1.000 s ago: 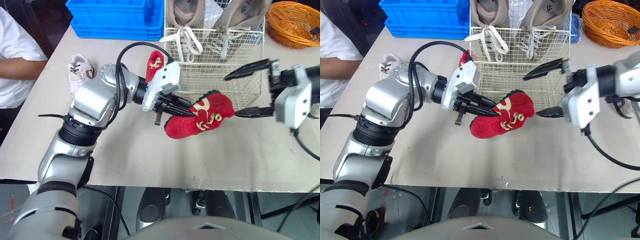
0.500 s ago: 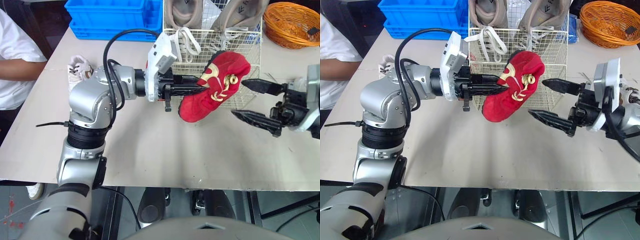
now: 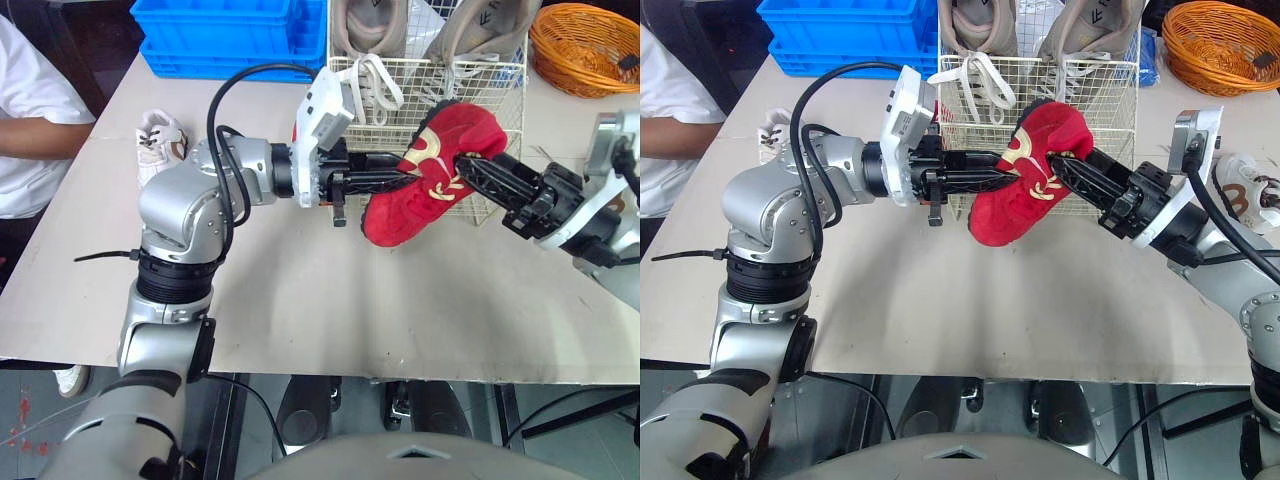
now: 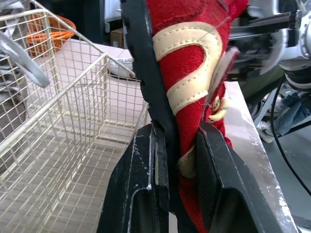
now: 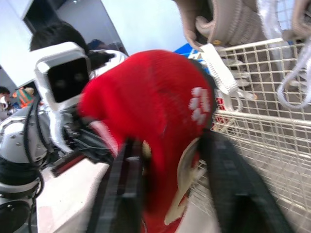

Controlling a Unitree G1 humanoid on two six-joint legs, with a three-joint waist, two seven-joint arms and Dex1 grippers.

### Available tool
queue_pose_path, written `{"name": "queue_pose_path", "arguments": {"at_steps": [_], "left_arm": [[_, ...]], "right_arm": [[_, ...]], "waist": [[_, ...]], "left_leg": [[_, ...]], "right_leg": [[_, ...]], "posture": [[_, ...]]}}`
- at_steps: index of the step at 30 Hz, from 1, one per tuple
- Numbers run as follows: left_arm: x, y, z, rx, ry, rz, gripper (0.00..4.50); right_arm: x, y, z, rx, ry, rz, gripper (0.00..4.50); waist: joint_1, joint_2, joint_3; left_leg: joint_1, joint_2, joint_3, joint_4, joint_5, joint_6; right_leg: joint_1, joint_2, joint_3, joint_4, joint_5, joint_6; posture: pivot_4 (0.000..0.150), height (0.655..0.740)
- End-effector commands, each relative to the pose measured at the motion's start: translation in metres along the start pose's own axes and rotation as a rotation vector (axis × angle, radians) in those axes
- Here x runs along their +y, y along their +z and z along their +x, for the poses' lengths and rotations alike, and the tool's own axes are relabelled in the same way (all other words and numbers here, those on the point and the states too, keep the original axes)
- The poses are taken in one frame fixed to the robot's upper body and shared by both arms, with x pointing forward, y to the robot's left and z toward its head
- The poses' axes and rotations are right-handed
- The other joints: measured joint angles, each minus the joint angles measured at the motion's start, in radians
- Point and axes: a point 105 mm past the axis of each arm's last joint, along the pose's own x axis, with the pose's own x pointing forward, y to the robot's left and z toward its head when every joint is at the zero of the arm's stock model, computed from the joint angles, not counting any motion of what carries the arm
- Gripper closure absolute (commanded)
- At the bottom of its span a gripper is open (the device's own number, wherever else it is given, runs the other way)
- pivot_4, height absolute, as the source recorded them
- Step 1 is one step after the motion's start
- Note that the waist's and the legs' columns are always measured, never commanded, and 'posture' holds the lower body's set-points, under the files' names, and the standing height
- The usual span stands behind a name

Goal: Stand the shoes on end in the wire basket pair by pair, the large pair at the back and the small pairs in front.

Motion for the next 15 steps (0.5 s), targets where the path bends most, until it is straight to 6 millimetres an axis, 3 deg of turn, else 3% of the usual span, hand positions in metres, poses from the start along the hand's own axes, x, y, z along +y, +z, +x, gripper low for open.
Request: {"name": "queue_pose_path", "arguments": {"at_steps": [1, 2, 7, 11, 15], "left_arm": [[-0.010, 0.014, 0.001, -0.048, -0.039, 0.043, 4.04], [-0.009, 0.015, 0.001, -0.054, -0.037, 0.034, 4.04], [-0.011, 0.020, -0.001, -0.085, -0.051, 0.022, 1.78], [-0.001, 0.023, -0.007, -0.081, 0.050, 0.076, 0.07], [-0.004, 0.034, -0.023, -0.093, 0.082, 0.118, 0.07]], "right_arm": [[0.017, 0.001, 0.002, 0.005, 0.074, -0.023, 4.37], [0.017, 0.001, 0.002, 0.005, 0.074, -0.025, 4.37], [0.019, 0.007, 0.006, -0.020, 0.065, -0.046, 4.50], [0.019, 0.022, 0.007, -0.067, 0.037, -0.089, 4.50], [0.016, 0.050, 0.009, -0.157, -0.013, -0.149, 4.50]], "waist": [[0.000, 0.000, 0.000], [0.000, 0.000, 0.000], [0.000, 0.000, 0.000], [-0.001, 0.000, 0.000], [-0.003, 0.000, 0.000]], "left_leg": [[0.000, 0.000, 0.000, 0.000, 0.000, 0.000], [0.000, 0.000, 0.000, 0.000, 0.000, 0.000], [0.000, 0.000, 0.000, 0.000, 0.000, 0.000], [0.000, 0.000, 0.000, 0.000, 0.000, 0.000], [0.000, 0.000, 0.001, -0.001, 0.000, 0.000]], "right_leg": [[0.000, 0.000, 0.000, 0.000, 0.000, 0.000], [0.000, 0.000, 0.000, 0.000, 0.000, 0.000], [0.000, 0.000, 0.000, 0.000, 0.000, 0.000], [0.000, 0.000, 0.000, 0.000, 0.000, 0.000], [-0.001, 0.000, 0.001, 0.000, 0.000, 0.000]], "posture": [[0.150, 0.6860], [0.150, 0.6860], [0.150, 0.6860], [0.150, 0.6860], [0.150, 0.6860]]}}
